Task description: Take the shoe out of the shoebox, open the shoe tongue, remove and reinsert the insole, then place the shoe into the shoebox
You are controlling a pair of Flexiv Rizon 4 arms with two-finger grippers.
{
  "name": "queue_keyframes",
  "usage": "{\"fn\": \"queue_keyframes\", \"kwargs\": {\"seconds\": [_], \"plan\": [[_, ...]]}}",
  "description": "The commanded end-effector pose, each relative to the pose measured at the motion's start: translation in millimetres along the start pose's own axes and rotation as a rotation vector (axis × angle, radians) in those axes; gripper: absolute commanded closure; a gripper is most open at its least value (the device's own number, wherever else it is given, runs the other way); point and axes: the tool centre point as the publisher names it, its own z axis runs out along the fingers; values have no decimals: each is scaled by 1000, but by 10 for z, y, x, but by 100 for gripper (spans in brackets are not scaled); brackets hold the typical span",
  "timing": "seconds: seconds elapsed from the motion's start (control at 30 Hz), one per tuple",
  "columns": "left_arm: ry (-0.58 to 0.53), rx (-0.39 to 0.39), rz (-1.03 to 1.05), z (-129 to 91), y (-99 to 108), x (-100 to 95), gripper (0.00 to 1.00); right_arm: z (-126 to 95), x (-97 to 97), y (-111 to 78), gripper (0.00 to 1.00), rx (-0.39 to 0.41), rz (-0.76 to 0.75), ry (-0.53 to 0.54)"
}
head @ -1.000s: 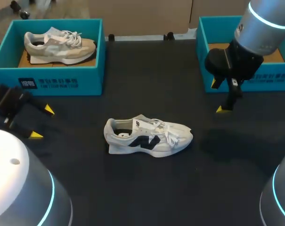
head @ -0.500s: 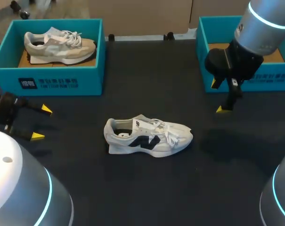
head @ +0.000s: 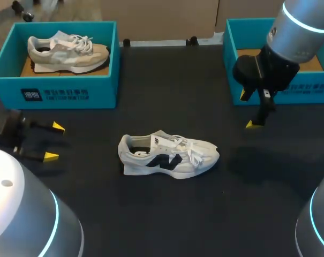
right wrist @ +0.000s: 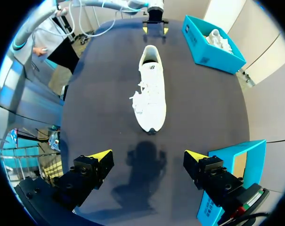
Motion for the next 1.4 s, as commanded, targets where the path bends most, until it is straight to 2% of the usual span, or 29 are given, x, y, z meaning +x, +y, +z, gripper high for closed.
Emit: {"fn": "queue_keyframes", "kwargs": {"seconds": [0.03, 0.7, 0.83, 1.17, 1.4], "plan": [[-5, -1, 0, 55, 2, 0, 0, 9, -5, 1, 0, 1, 0, 1], [-5, -1, 0, 55, 2, 0, 0, 9, -5, 1, 0, 1, 0, 1], [-44, -9, -23, 93, -1, 30, 0, 9, -5, 1, 0, 1, 0, 1], [-34, 8, -42, 255, 13, 56, 0, 9, -5, 1, 0, 1, 0, 1], [-20, 28, -51, 472, -17, 49, 0, 9, -5, 1, 0, 1, 0, 1]]}}
